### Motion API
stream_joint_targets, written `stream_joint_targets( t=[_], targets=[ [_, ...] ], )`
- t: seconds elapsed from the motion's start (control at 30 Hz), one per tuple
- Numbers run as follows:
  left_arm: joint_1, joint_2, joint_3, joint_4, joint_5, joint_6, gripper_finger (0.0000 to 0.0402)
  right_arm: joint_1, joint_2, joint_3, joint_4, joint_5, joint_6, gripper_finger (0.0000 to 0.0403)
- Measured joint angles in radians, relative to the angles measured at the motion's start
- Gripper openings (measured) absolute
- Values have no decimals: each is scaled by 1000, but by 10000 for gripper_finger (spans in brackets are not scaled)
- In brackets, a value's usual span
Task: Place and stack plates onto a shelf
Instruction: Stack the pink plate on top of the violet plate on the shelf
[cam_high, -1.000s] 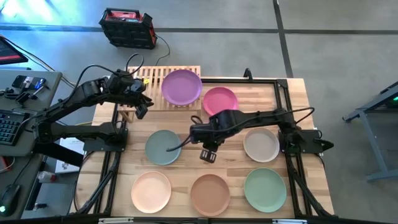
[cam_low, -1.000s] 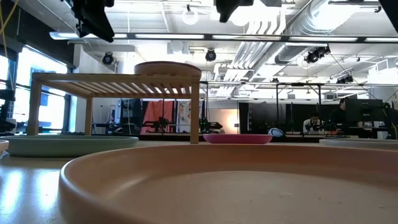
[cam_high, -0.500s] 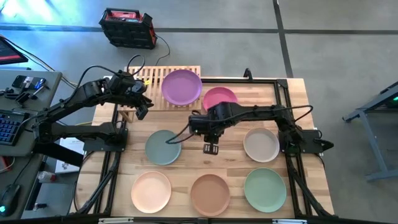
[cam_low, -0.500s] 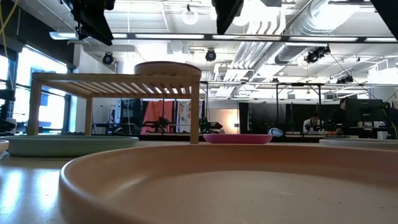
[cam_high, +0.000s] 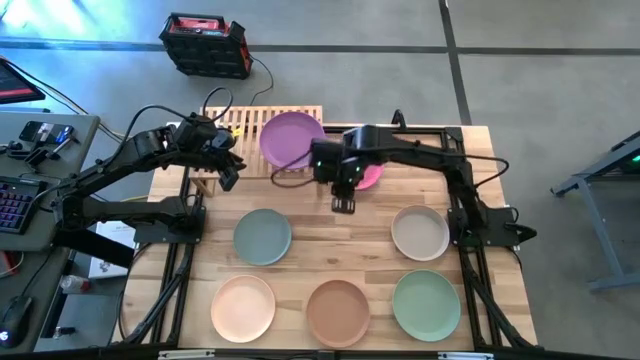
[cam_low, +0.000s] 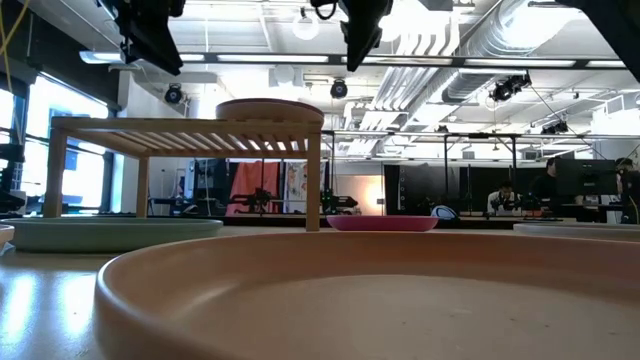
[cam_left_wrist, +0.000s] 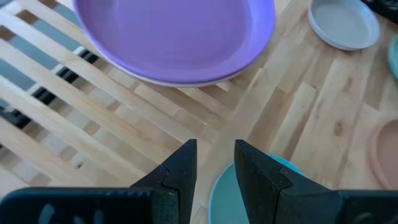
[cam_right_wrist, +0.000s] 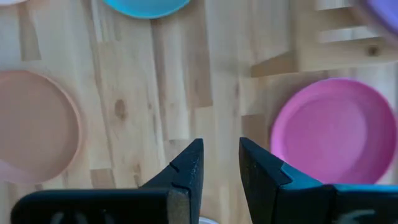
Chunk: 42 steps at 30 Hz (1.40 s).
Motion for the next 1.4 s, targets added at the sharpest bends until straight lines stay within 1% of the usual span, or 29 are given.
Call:
stream_joint_targets(
  t=[0.13,0.23,0.33,0.43,0.57,0.67,0.8,0.9,1.07,1.2,1.4],
  targets=[
    [0,0,0,0,-18,-1,97,-52,-13,-1,0,-1,-28,78],
    [0,0,0,0,-18,-9,97,-86,-47,-73,2,-20,-47,78],
    [0,0,0,0,-18,-18,97,-119,-124,-248,6,-22,-47,78],
    [0,0,0,0,-19,-19,97,-148,-215,-431,74,-24,-52,78],
    [0,0,0,3,-22,-36,97,-183,-335,-647,252,-72,-83,78],
    [0,0,0,4,-22,-54,97,-206,-418,-790,387,-80,-107,78],
    [0,1,0,6,-22,-57,97,-239,-494,-969,545,-85,-158,78],
    [0,2,0,7,-22,-74,97,-262,-511,-1082,658,-88,-202,78],
    [0,2,0,8,-22,-81,97,-283,-497,-1237,854,-97,-255,78],
    [0,2,0,12,-39,-81,97,-288,-494,-1317,994,-97,-290,78],
    [0,2,0,16,-82,-95,97,-288,-494,-1395,1101,-94,-384,78]
  ],
)
